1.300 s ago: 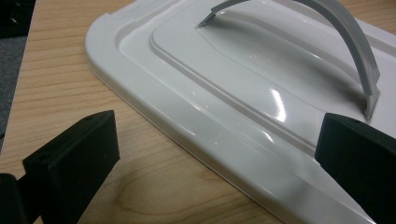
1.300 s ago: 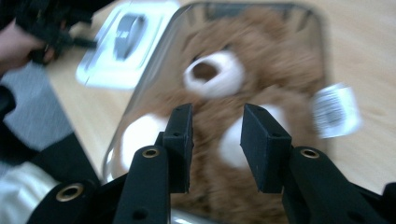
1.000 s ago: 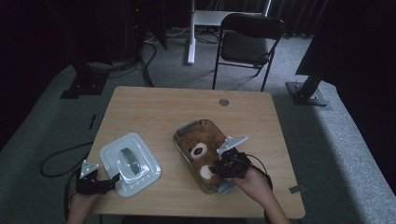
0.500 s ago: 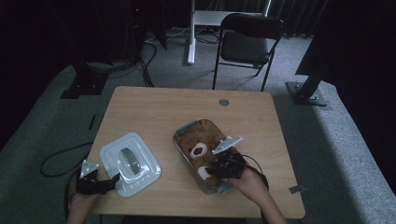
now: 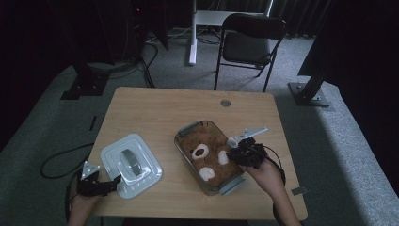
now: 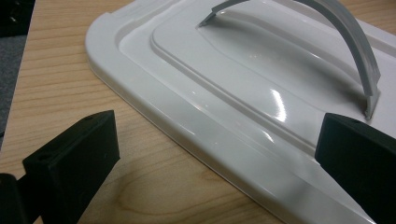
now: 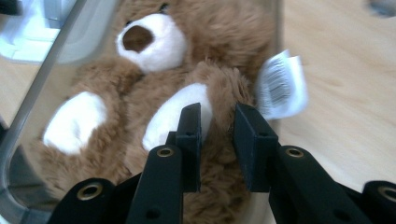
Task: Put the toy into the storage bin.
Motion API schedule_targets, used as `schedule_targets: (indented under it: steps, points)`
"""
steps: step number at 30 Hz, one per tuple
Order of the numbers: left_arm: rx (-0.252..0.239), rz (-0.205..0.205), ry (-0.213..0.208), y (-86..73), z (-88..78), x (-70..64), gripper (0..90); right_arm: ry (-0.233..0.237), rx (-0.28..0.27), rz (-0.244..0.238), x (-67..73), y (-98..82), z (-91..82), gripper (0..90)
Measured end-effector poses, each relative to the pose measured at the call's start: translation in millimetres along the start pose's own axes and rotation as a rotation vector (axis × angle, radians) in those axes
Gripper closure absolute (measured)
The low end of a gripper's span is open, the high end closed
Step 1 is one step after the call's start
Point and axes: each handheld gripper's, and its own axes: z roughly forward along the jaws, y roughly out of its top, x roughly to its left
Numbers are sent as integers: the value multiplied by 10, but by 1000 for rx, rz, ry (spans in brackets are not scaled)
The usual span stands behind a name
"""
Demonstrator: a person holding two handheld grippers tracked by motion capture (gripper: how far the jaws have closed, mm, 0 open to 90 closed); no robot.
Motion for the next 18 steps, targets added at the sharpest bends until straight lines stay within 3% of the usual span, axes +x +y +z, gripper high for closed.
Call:
schedule_targets:
  steps: [3,4,5,6,7,8,10,13,15,16,17,18]
  points:
    - [1,0,0,-4,4,4,6,6,27,5,-5,2,94,733]
    - [2,1,-1,-4,3,6,6,-12,83,-20,22,7,224,759]
    - [2,1,-1,-4,3,6,5,-12,83,-20,22,7,224,759]
    - [2,5,0,-5,3,5,6,-70,148,-56,91,10,349,797]
    - [2,5,0,-5,3,5,5,-70,148,-56,91,10,349,797]
    - [3,6,-1,-10,5,5,6,-134,193,-120,188,26,433,814]
    - [4,5,0,-14,3,6,5,-146,206,-118,184,42,454,817]
    - [1,4,0,-12,-2,13,6,-163,205,-125,199,47,462,817]
    - [0,3,-1,-11,-2,15,6,-149,190,-118,192,50,441,810]
    - [1,4,-1,-10,2,14,5,-120,156,-87,136,36,404,791]
    - [1,4,-1,-10,2,14,6,-120,156,-87,136,36,404,791]
    - [2,4,-2,-10,4,13,6,-75,87,-31,62,27,300,767]
